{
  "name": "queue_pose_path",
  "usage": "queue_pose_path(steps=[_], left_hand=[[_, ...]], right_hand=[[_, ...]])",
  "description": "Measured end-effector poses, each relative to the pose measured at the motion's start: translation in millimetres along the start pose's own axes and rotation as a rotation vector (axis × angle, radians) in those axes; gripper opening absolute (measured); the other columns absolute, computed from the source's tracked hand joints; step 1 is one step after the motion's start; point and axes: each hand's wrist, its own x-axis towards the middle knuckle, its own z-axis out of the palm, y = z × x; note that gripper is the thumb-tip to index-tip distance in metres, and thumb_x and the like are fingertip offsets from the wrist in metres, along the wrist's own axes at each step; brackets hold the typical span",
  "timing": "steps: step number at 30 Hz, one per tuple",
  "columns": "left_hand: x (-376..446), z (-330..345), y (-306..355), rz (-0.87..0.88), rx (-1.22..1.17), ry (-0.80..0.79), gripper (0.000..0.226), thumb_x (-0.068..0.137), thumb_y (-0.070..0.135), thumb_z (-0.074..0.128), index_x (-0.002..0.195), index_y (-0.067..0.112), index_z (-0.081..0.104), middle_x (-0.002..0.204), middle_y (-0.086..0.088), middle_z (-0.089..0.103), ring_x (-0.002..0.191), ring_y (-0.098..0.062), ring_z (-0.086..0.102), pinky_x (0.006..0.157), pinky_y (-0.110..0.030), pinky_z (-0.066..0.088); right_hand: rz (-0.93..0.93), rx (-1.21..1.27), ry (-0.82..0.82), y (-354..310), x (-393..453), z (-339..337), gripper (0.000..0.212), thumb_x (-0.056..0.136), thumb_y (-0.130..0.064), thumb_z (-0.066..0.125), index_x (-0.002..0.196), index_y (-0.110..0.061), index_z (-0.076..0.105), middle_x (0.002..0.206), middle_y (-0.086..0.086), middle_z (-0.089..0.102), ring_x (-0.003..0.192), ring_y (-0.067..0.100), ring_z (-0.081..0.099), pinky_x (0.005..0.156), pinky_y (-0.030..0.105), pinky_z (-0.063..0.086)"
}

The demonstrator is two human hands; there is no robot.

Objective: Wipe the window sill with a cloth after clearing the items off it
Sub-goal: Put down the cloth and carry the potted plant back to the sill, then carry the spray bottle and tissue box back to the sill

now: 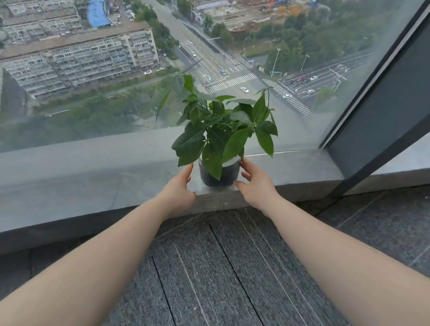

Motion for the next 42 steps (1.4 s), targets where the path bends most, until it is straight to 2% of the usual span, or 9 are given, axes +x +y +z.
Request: queue_pose_path(steps=[3,7,12,17,25,31,35,39,42], left_hand=[[-7,-7,2,-0.033,0.071,0.001,0.078,0.085,-0.004,0.041,0.153,0.024,0.015,0.158,0.002,0.025,0.144,-0.018,0.029,0.112,-0.033,0.031],[-34,-21,14,-0.14,0.18,-0.045,0.061,0.089,0.001,0.044,0.146,0.019,0.035,0.152,-0.003,0.037,0.139,-0.023,0.037,0.11,-0.035,0.035],[-101,-56,58,-0.199,0.264,-0.18,0.045,0.093,0.011,0.049,0.138,0.016,0.048,0.141,-0.007,0.051,0.128,-0.026,0.049,0.104,-0.033,0.04],[-175,-130,134,-0.221,0.255,-0.171,0.035,0.093,0.014,0.052,0.128,0.015,0.058,0.132,-0.005,0.059,0.122,-0.023,0.054,0.104,-0.031,0.04],[-310,-277,286,-0.207,0.185,-0.093,0.03,0.093,0.017,0.053,0.121,0.012,0.063,0.123,-0.006,0.065,0.114,-0.021,0.059,0.097,-0.026,0.042],[-410,-373,392,-0.076,0.267,-0.042,0.031,0.096,0.021,0.05,0.124,0.015,0.06,0.125,-0.003,0.063,0.111,-0.02,0.059,0.092,-0.024,0.042],[-471,-428,452,0.015,0.362,0.161,0.031,0.095,0.023,0.049,0.123,0.015,0.062,0.124,-0.001,0.065,0.111,-0.021,0.06,0.097,-0.031,0.046],[-553,-469,470,-0.062,0.413,0.382,0.03,0.093,0.028,0.05,0.118,0.02,0.064,0.12,0.001,0.067,0.11,-0.021,0.061,0.096,-0.034,0.048],[-626,-484,467,-0.166,0.421,0.481,0.03,0.093,0.03,0.049,0.118,0.021,0.063,0.119,0.003,0.066,0.109,-0.019,0.061,0.095,-0.036,0.049]], right_hand=[[0.048,-0.035,-0.002,-4,-8,-2,0.067,0.093,-0.008,0.059,0.151,-0.018,0.026,0.151,0.0,0.04,0.137,0.021,0.041,0.111,0.037,0.036],[0.171,-0.158,-0.003,-13,-41,-13,0.056,0.094,-0.019,0.058,0.146,-0.013,0.036,0.141,0.008,0.052,0.128,0.025,0.05,0.106,0.037,0.04],[0.252,-0.299,-0.114,-55,-112,-38,0.038,0.093,-0.024,0.06,0.128,-0.011,0.057,0.126,0.006,0.063,0.115,0.021,0.058,0.091,0.023,0.041],[0.247,-0.311,-0.096,-158,-172,-87,0.03,0.091,-0.028,0.061,0.118,-0.014,0.065,0.113,0.004,0.068,0.098,0.015,0.06,0.083,0.023,0.043],[0.169,-0.424,-0.164,-388,-281,-166,0.026,0.092,-0.034,0.06,0.109,-0.015,0.068,0.106,0.004,0.068,0.094,0.017,0.059,0.078,0.022,0.039],[0.056,-0.365,-0.252,-547,-358,-189,0.029,0.094,-0.034,0.057,0.113,-0.013,0.065,0.099,0.005,0.065,0.09,0.018,0.059,0.076,0.025,0.044],[-0.194,-0.422,-0.263,-637,-390,-181,0.027,0.094,-0.03,0.058,0.113,-0.013,0.065,0.104,0.003,0.068,0.091,0.016,0.062,0.08,0.028,0.052],[-0.432,-0.428,-0.286,-703,-435,-173,0.024,0.092,-0.028,0.06,0.109,-0.013,0.068,0.102,0.003,0.071,0.091,0.018,0.064,0.08,0.028,0.052],[-0.565,-0.428,-0.326,-732,-473,-164,0.024,0.091,-0.025,0.061,0.107,-0.01,0.07,0.1,0.006,0.072,0.093,0.022,0.065,0.085,0.036,0.053]])
